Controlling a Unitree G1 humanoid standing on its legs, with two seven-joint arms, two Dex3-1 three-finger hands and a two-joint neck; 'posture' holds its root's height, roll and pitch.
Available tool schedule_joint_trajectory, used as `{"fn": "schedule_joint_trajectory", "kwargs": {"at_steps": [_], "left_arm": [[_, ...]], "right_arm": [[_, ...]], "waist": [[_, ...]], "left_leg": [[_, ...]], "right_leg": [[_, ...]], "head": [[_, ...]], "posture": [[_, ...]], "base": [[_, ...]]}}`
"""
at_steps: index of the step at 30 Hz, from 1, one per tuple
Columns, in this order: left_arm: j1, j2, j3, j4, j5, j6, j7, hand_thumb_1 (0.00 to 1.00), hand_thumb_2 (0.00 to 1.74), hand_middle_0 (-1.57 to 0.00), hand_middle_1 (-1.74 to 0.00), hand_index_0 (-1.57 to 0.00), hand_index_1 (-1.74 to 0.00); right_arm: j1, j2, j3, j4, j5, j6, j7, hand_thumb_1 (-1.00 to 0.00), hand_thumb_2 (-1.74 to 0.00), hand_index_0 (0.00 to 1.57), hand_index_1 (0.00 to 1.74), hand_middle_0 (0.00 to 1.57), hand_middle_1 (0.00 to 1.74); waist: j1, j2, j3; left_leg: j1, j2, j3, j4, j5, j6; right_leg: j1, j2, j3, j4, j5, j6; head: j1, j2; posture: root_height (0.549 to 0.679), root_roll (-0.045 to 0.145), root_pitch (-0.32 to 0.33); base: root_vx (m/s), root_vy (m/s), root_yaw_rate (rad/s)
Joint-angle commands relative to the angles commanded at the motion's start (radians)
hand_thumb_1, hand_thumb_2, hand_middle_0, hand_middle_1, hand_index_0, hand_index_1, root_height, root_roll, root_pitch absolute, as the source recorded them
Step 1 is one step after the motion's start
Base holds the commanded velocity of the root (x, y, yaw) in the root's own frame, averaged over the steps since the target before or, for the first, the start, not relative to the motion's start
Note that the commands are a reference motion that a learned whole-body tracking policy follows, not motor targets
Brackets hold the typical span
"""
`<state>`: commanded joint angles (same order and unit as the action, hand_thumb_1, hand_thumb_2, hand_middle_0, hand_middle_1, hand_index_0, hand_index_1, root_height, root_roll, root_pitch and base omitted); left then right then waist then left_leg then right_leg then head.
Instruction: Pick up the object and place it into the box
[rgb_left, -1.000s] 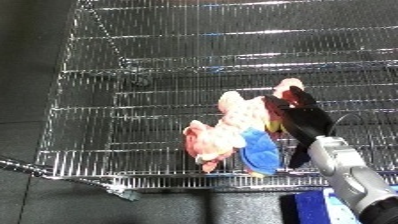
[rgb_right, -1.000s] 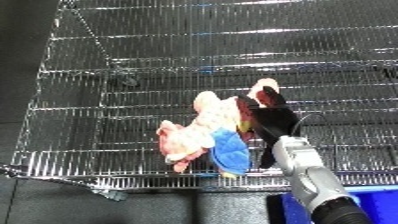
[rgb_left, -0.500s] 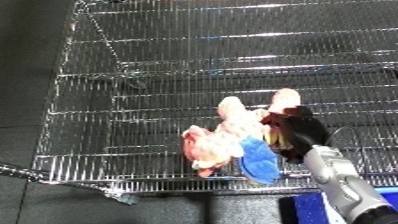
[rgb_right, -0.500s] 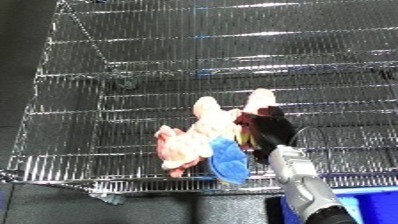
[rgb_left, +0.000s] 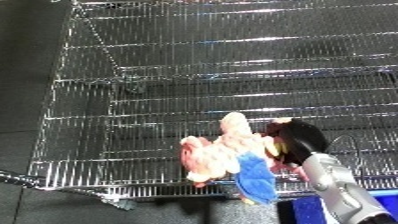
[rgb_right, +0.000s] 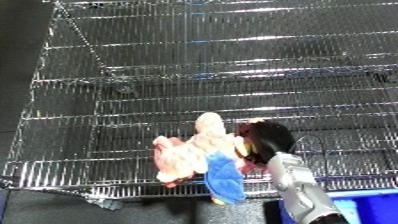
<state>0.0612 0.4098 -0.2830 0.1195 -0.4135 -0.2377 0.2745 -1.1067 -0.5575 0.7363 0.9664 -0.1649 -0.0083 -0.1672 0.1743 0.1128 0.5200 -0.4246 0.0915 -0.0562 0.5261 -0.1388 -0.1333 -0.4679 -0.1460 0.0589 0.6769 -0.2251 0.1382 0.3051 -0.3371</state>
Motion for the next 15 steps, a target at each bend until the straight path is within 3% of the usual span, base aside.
{"fn": "schedule_joint_trajectory", "kwargs": {"at_steps": [4,9,15], "left_arm": [[-0.008,-0.006,0.005,0.013,-0.008,0.004,0.005,1.00,1.74,-1.57,-1.74,-1.57,-1.74],[-0.023,-0.007,0.017,0.027,-0.006,0.011,0.012,1.00,1.74,-1.57,-1.74,-1.57,-1.74],[-0.036,-0.021,0.035,0.037,0.015,0.015,0.026,1.00,1.74,-1.57,-1.74,-1.57,-1.74]], "right_arm": [[0.024,-0.013,-0.048,-0.072,0.046,-0.006,-0.032,-1.00,-1.74,1.57,1.74,1.57,1.74],[0.101,-0.067,-0.168,-0.231,0.116,-0.031,-0.108,-1.00,-1.74,1.57,1.74,1.57,1.74],[0.358,-0.104,-0.408,-0.511,0.141,-0.071,-0.213,-1.00,-1.74,1.57,1.74,1.57,1.74]], "waist": [[-0.011,-0.006,0.000],[-0.038,-0.016,0.000],[-0.083,-0.030,0.000]], "left_leg": [[0.021,0.004,0.005,-0.010,-0.003,0.0028],[0.043,0.006,0.013,-0.015,-0.011,0.0090],[0.069,0.010,0.028,-0.011,-0.025,0.0191]], "right_leg": [[0.016,-0.0011,0.003,-0.008,-0.002,0.0013],[0.032,-0.0040,0.009,-0.012,-0.006,0.0045],[0.045,-0.0083,0.017,-0.003,-0.013,0.0100]], "head": [[0.004,0.011],[0.004,0.036],[0.007,0.054]], "posture": [[0.644,0.045,0.040],[0.645,0.047,0.031],[0.644,0.051,0.016]], "base": [[0.002,0.016,-0.054],[0.000,0.019,-0.060],[-0.003,0.025,-0.076]]}}
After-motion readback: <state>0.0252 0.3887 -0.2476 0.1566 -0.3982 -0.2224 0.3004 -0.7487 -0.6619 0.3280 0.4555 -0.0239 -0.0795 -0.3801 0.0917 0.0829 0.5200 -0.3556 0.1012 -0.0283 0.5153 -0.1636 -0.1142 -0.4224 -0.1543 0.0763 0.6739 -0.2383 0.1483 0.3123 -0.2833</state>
